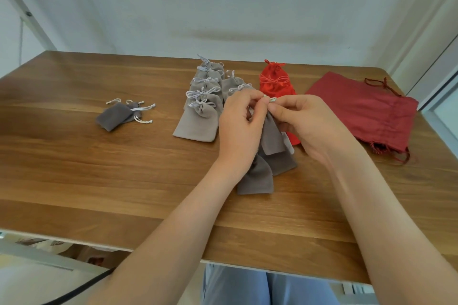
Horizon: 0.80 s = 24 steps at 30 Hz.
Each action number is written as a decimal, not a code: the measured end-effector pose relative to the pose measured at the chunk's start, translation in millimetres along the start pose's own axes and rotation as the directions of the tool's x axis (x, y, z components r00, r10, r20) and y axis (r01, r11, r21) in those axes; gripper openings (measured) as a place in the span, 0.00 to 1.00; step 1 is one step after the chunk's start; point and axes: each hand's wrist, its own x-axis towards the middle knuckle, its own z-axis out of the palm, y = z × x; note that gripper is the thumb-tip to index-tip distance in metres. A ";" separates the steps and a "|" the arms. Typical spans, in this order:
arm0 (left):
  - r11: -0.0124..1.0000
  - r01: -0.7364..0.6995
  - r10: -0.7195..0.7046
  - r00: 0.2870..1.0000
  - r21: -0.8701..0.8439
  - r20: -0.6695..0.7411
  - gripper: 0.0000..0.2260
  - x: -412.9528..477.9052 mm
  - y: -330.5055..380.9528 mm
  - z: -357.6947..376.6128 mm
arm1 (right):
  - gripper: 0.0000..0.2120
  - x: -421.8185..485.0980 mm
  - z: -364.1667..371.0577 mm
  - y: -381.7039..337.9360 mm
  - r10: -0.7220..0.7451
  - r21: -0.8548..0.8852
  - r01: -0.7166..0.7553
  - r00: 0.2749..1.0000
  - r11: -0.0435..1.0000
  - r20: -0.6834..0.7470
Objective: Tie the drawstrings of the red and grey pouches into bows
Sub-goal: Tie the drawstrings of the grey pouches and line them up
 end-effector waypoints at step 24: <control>0.629 0.533 -0.309 0.839 -0.566 0.448 0.07 12.2 5.4 -6.8 | 0.11 -2.2 -7.3 -8.4 0.059 0.008 -0.061 0.988 0.998 0.146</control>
